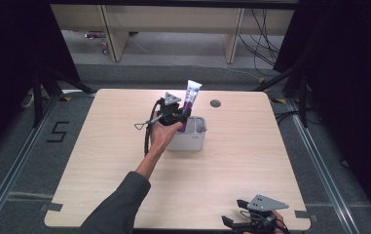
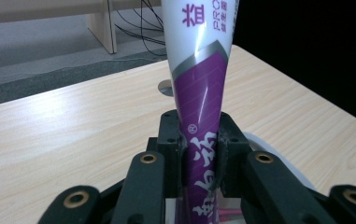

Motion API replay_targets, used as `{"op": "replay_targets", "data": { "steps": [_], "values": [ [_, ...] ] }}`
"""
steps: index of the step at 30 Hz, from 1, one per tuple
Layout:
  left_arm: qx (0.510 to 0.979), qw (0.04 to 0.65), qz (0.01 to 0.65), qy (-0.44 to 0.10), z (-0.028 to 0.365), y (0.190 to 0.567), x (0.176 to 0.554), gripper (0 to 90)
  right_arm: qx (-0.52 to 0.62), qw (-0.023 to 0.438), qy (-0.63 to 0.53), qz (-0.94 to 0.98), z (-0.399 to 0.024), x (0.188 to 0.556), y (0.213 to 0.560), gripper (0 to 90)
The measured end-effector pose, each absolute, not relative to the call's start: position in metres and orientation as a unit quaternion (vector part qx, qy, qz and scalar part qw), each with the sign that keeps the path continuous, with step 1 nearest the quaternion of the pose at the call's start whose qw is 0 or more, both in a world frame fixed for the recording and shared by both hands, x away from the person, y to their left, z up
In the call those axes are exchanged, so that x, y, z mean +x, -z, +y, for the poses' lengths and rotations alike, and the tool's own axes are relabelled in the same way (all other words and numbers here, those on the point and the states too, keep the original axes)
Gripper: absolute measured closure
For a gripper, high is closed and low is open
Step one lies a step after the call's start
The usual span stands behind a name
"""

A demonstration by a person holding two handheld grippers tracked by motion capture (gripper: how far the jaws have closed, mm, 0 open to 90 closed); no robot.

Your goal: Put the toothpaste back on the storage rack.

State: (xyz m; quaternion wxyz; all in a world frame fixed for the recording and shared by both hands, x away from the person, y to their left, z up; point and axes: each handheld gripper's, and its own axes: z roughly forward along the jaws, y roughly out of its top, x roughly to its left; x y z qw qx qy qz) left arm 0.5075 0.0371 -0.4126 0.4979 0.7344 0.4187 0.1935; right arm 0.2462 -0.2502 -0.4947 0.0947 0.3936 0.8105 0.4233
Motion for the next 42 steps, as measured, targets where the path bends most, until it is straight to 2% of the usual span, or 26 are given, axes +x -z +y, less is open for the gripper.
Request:
{"op": "replay_targets", "data": {
  "steps": [11, 42],
  "values": [
    [0.756, 0.469, 0.411, -0.199, 0.039, 0.419, 0.504, 75.0, 0.397, 0.081, -0.424, 0.81, -0.249, 0.246, 0.495, 19.4],
    [0.785, 0.428, 0.404, -0.194, 0.036, 0.427, 0.496, 74.4, 0.395, 0.092, -0.419, 0.812, -0.249, 0.246, 0.494, 19.4]
  ]
}}
